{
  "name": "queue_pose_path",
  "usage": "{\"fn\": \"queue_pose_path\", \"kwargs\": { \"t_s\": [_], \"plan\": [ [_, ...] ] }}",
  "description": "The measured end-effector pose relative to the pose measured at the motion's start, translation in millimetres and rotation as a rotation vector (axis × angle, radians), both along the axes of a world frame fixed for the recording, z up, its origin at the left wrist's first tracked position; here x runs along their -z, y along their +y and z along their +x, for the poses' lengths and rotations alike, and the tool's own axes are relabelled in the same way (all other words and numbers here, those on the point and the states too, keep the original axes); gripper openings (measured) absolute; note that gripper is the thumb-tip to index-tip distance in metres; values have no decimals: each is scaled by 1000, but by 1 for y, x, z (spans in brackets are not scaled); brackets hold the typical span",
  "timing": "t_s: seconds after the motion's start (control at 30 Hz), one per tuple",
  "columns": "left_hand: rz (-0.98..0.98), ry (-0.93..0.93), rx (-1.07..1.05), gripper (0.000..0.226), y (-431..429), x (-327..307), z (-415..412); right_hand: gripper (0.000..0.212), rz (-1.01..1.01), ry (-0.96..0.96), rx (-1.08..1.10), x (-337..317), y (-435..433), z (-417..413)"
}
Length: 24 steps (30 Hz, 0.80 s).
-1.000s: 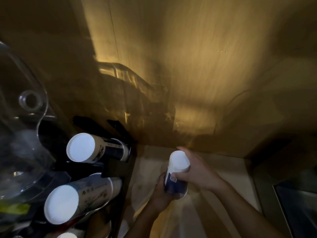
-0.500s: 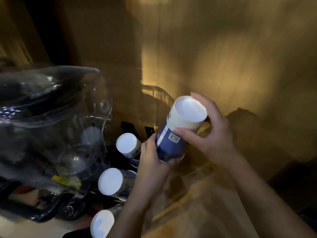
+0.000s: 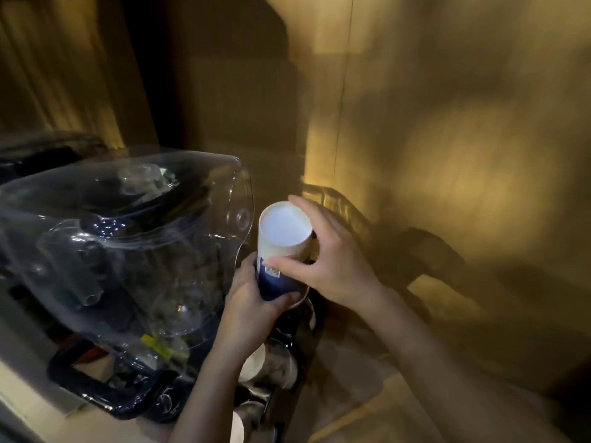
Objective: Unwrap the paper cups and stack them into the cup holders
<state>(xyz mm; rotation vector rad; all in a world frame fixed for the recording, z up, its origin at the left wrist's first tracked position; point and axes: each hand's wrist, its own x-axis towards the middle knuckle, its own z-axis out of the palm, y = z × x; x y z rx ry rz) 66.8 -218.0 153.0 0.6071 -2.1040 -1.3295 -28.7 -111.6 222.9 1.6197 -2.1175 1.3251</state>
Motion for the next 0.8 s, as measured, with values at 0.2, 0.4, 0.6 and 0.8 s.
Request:
{"fn": "queue_pose_path", "kwargs": {
  "t_s": [0.2,0.4,0.6,0.8],
  "plan": [
    [-171,-83,-15,88,0,22,-12,74,338,83,70,55,-14,-19],
    [-428,-230,-91,68,2,26,-17,61,494,108,126,65,-22,-22],
    [-414,-358,16,60,-5,11,-16,59,631,111,96,49,-24,-22],
    [-668,-288,-3,71,-4,-25,-16,65,568,23,181,19,17,-35]
  ]
}}
